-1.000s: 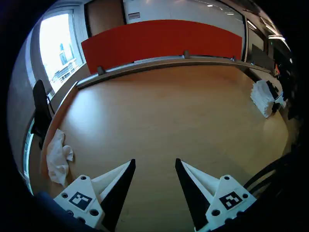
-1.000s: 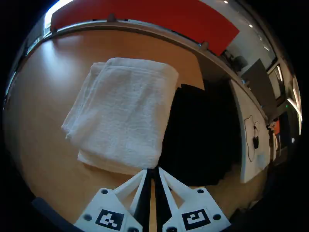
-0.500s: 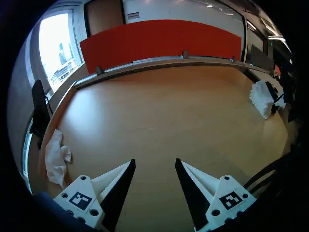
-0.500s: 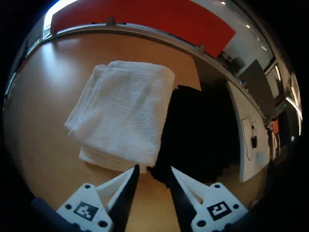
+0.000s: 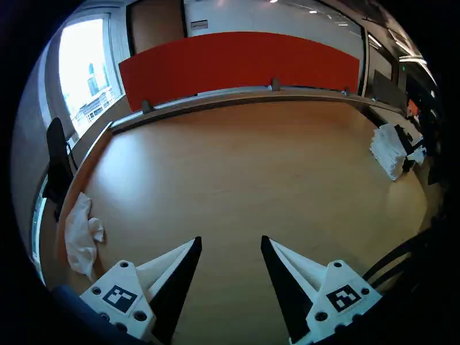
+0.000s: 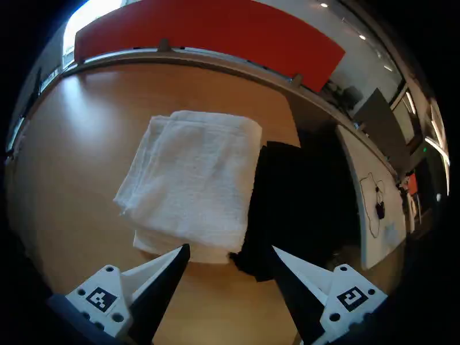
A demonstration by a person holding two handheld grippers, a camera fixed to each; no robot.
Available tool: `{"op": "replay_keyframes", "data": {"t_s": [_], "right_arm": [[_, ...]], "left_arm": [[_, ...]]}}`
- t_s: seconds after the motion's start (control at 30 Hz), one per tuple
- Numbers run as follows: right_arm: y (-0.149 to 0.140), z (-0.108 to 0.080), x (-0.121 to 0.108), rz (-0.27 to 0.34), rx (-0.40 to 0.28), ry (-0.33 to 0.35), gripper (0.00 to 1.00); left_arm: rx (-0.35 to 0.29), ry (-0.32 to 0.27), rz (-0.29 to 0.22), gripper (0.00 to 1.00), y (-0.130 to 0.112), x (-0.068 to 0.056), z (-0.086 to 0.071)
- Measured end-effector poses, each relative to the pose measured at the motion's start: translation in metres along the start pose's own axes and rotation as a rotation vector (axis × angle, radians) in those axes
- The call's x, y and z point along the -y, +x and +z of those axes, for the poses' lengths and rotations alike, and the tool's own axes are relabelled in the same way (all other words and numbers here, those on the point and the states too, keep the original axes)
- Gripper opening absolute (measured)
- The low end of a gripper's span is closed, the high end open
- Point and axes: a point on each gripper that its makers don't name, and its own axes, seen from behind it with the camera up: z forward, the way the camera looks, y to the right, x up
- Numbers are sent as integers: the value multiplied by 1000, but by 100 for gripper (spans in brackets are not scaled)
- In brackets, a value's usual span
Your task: Fold towel
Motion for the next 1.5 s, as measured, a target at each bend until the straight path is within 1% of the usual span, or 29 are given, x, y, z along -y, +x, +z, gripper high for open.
{"op": "replay_keyframes", "data": {"t_s": [0.17, 0.3, 0.8, 1.0, 1.37, 1.5], "right_arm": [[11, -4, 8, 9, -27, 24, 100], [25, -5, 15, 19, -53, 47, 100], [69, 1, 35, 29, -105, 104, 100], [82, 7, 37, 22, -113, 103, 100], [120, 21, 30, 15, -132, 97, 100], [129, 26, 28, 21, -132, 97, 100]], "left_arm": [[-1, 1, -6, 75, -2, 1, -1], [-3, 3, -7, 76, -2, 2, -2], [-6, 21, -27, 75, -4, 10, -4], [-3, 28, -32, 75, -6, 14, -4], [9, 53, -47, 75, -10, 24, -4], [12, 61, -53, 75, -11, 25, -4]]}}
